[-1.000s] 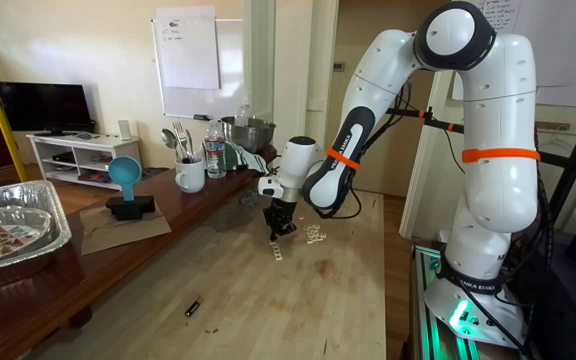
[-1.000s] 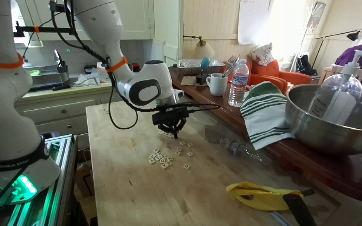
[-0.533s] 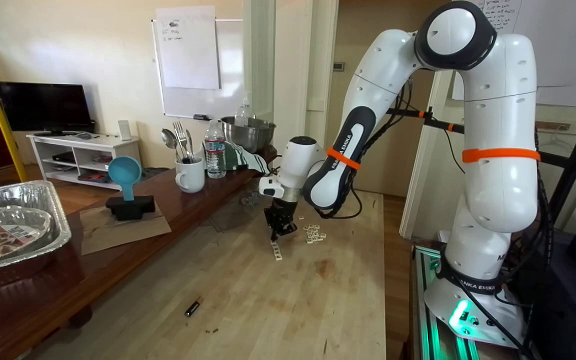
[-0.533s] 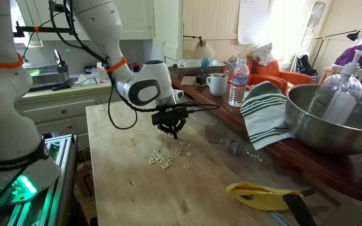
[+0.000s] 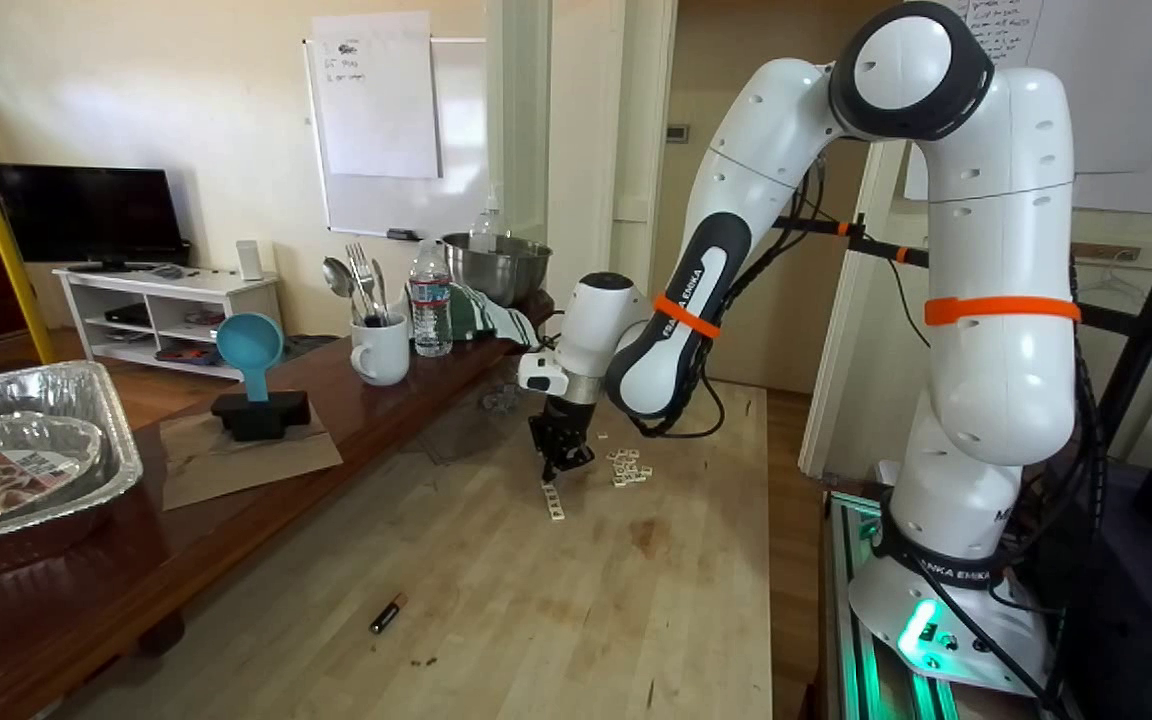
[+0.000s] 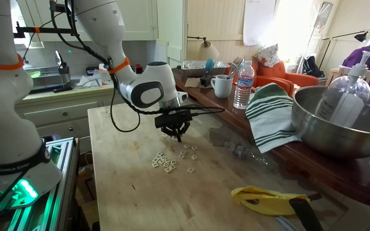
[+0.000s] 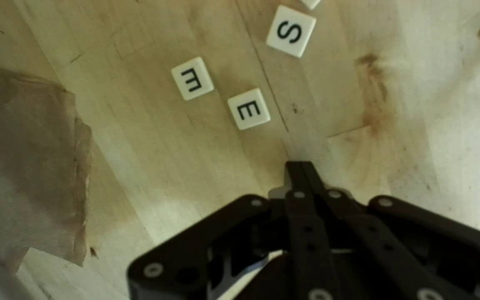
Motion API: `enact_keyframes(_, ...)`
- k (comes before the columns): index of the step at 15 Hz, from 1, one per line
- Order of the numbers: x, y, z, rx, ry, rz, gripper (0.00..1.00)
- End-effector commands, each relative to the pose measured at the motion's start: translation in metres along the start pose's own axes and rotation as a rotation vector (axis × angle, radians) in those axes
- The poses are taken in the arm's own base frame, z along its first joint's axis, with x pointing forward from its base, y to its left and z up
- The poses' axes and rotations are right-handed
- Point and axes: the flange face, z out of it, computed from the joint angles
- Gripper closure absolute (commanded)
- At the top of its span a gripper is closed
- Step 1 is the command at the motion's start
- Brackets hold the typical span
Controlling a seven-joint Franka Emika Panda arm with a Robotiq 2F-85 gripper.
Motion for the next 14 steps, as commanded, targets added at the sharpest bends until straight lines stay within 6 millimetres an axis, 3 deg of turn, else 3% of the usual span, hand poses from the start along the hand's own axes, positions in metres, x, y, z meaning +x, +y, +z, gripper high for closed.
enact_keyframes(1,-0.0043,-0.0088,-0.0012,0.008,-0.002,0.019,1.0)
enact_keyframes(14,-0.0051,-0.0101,-0.0093,-0.008,0.005,0.054,1.0)
